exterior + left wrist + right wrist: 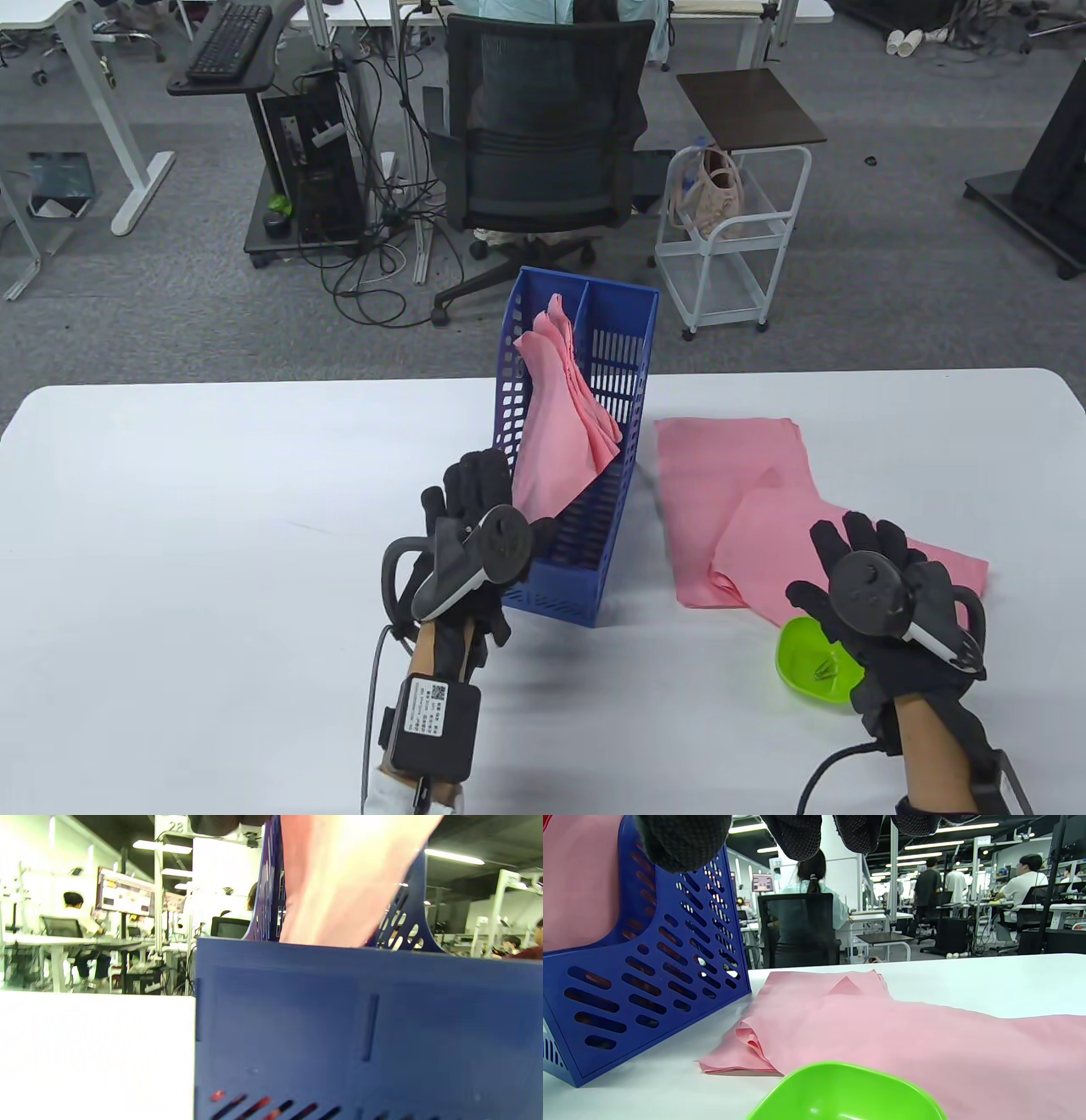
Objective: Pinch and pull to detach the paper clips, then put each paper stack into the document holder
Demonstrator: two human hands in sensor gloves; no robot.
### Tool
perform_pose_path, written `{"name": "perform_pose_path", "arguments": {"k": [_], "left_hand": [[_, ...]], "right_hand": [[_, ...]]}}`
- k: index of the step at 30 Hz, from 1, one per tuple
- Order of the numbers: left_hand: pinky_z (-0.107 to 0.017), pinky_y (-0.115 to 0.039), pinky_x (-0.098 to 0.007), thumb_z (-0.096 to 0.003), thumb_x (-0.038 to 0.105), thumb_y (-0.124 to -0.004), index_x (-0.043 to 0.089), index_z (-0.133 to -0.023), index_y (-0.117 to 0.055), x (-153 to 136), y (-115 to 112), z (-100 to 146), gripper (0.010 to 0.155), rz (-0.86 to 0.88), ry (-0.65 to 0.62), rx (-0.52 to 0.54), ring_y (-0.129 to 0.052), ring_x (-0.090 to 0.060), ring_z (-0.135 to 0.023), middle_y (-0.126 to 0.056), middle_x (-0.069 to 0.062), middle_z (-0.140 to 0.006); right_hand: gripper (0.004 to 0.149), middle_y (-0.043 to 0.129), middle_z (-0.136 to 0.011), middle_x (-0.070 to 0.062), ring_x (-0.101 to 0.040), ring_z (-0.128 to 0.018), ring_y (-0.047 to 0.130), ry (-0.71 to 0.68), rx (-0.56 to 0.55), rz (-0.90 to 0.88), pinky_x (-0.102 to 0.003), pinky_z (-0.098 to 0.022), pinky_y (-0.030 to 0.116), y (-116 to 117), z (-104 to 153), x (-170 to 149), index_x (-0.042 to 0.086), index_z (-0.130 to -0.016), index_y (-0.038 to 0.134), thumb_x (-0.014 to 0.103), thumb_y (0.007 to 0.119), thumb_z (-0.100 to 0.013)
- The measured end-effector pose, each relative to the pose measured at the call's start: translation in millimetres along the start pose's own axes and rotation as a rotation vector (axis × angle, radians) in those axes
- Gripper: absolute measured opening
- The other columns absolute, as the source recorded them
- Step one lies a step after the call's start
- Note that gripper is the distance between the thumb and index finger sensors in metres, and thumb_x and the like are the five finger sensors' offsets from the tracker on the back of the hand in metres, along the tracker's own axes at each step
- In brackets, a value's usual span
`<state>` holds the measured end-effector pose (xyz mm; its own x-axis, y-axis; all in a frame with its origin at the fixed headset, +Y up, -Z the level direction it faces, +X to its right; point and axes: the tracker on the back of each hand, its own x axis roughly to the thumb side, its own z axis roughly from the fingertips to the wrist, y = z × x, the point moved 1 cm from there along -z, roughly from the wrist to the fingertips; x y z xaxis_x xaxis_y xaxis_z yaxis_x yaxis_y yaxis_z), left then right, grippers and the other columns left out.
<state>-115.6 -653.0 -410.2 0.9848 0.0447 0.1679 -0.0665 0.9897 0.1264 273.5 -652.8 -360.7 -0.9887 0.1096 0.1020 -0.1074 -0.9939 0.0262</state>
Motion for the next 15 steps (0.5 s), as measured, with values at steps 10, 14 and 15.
{"name": "perform_pose_path", "arguments": {"k": [10, 14, 15], "left_hand": [[-0.074, -0.014, -0.07, -0.0496, 0.067, -0.035, 0.006, -0.115, 0.005, -12, -1, 34, 0.098, -0.162, -0.076, -0.023, -0.004, -0.056, -0.108, 0.0, -0.028, -0.119], [-0.074, -0.013, -0.07, -0.0501, 0.066, -0.035, 0.006, -0.115, 0.006, -17, -5, 45, 0.098, -0.165, -0.081, -0.021, -0.002, -0.056, -0.107, 0.0, -0.027, -0.119], [-0.074, -0.013, -0.069, -0.0503, 0.066, -0.036, 0.006, -0.115, 0.006, -19, -6, 48, 0.097, -0.162, -0.082, -0.018, -0.002, -0.056, -0.107, 0.0, -0.027, -0.119]], "right_hand": [[0.085, 0.017, -0.122, -0.039, -0.07, -0.105, 0.027, -0.016, 0.095, 0.021, -0.072, -0.077, 0.034, -3, -43, 26, 0.004, -0.12, 0.02, 0.056, 0.047, -0.059], [0.089, 0.019, -0.12, -0.041, -0.07, -0.104, 0.038, 0.017, 0.243, 0.099, -0.071, -0.076, 0.041, 8, -75, 39, 0.0, -0.119, 0.016, 0.058, 0.047, -0.059], [0.09, 0.02, -0.12, -0.041, -0.069, -0.104, 0.041, 0.022, 0.277, 0.111, -0.07, -0.076, 0.043, 13, -82, 42, -0.001, -0.119, 0.015, 0.058, 0.047, -0.059]]}}
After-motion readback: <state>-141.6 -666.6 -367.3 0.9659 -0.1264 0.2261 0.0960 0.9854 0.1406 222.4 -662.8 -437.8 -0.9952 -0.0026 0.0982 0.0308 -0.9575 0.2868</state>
